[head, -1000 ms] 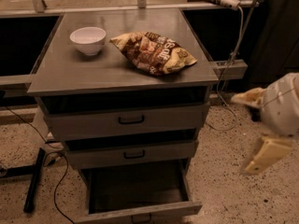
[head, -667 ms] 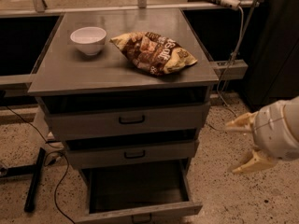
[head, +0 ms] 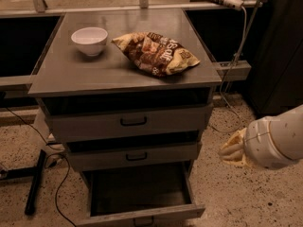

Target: Close bottom drawer

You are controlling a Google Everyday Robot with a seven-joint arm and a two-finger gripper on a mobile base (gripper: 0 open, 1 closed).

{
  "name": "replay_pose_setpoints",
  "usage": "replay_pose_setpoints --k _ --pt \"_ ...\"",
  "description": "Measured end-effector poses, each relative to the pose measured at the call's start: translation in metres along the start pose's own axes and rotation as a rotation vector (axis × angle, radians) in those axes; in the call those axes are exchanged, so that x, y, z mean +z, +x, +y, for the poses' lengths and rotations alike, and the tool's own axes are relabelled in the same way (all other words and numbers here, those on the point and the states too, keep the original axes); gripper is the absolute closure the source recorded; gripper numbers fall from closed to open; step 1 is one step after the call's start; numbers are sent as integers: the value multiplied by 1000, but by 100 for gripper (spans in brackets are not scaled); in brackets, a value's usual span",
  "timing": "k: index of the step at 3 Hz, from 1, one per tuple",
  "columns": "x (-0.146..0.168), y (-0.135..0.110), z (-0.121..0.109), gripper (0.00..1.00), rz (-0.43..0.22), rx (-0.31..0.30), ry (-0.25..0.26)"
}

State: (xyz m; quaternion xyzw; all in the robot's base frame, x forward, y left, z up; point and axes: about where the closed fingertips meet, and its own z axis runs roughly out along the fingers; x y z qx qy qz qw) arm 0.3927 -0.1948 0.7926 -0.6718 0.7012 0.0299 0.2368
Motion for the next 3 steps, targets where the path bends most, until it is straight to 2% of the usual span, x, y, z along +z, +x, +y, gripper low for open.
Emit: replay_pose_setpoints --k 1,2,3 --pt "0 0 0 100 0 0 0" --pt "18 -3 7 100 -5 24 -29" --pt "61 5 26 100 -18 66 -69"
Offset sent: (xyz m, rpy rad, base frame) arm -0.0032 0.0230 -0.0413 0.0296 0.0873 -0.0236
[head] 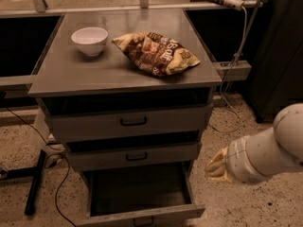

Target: Close bottom drawer

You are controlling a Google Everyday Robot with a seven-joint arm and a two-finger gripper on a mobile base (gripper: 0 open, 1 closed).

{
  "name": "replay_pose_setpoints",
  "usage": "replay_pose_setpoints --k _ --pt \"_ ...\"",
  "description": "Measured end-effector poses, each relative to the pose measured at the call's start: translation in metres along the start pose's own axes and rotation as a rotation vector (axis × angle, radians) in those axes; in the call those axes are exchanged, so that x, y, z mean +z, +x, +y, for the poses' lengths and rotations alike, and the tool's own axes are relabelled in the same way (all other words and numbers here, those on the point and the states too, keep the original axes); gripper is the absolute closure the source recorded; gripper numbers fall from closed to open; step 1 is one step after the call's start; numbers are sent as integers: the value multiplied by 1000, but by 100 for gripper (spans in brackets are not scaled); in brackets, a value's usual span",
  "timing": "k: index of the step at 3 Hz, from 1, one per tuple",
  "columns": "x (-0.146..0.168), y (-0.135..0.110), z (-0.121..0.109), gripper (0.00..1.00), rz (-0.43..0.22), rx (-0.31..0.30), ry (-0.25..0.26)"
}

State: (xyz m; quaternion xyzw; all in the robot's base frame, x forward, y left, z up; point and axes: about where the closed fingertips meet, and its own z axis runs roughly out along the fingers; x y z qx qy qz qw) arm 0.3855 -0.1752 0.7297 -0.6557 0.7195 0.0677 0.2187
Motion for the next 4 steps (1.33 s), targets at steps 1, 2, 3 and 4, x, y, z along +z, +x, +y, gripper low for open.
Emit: replay_pose_setpoints --k 1,2,3,4 --pt "60 22 22 100 -29 36 -21" --pt "124 48 40 100 -51 69 -21" --pt "172 66 39 100 -74 75 -4" --pt "214 118 14 100 -53 120 24"
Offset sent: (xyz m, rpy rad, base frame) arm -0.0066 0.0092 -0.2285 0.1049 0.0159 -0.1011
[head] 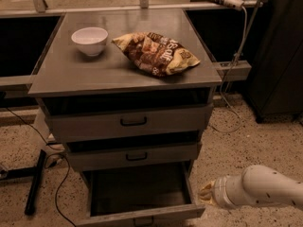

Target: Close bottom drawer

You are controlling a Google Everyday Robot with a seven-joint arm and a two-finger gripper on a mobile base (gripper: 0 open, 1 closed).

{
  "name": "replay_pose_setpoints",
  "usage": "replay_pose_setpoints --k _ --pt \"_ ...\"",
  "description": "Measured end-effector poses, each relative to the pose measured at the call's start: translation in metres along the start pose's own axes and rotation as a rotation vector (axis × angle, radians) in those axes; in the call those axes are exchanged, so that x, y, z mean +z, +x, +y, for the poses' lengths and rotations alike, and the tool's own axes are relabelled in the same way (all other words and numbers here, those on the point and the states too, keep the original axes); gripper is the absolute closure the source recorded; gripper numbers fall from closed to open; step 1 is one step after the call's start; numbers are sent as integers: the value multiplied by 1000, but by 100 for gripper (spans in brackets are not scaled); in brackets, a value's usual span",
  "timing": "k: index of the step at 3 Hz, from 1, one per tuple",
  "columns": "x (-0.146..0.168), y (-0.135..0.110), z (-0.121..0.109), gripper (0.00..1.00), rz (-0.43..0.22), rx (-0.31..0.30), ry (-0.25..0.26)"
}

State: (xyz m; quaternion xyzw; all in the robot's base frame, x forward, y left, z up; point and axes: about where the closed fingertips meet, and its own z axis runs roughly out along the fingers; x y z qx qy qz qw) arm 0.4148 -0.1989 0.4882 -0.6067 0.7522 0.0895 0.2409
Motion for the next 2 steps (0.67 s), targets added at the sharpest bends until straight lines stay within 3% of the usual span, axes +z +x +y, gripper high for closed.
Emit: replay_pose_setpoints --k 1,2 --pt "8 1 0 100 7 2 -4" --pt "39 11 -6 100 10 9 -8"
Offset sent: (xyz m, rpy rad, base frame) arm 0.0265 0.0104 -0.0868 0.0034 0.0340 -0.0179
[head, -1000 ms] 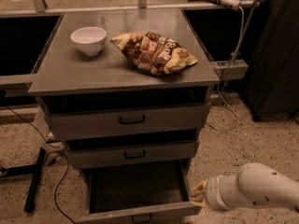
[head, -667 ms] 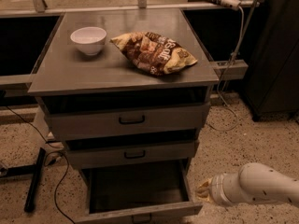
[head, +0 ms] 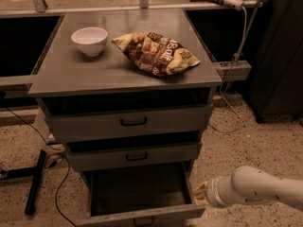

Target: Close bottom drawer

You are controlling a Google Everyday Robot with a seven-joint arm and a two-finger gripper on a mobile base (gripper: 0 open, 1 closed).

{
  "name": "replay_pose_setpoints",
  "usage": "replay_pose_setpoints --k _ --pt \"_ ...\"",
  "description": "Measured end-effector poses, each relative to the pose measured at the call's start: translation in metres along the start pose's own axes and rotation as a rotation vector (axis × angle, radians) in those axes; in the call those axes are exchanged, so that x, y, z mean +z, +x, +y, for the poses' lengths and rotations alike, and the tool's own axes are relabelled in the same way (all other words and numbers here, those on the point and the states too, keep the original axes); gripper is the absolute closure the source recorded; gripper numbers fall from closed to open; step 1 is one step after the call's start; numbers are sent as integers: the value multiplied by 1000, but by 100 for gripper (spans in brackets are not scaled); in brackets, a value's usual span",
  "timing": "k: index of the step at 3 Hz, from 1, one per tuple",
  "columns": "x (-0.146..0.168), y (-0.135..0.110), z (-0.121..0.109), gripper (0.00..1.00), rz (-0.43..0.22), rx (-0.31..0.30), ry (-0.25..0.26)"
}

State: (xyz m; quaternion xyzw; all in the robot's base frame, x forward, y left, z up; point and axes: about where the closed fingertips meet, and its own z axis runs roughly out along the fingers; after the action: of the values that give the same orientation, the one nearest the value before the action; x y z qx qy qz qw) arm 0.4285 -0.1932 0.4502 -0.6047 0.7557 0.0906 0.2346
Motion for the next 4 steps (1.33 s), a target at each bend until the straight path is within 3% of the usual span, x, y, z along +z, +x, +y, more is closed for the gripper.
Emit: replay_pose_setpoints --k 1,3,4 --pt "41 18 -4 100 -39 3 6" --pt "121 53 11 100 -158 -38 24" --pt "154 66 19 100 -181 -57 19"
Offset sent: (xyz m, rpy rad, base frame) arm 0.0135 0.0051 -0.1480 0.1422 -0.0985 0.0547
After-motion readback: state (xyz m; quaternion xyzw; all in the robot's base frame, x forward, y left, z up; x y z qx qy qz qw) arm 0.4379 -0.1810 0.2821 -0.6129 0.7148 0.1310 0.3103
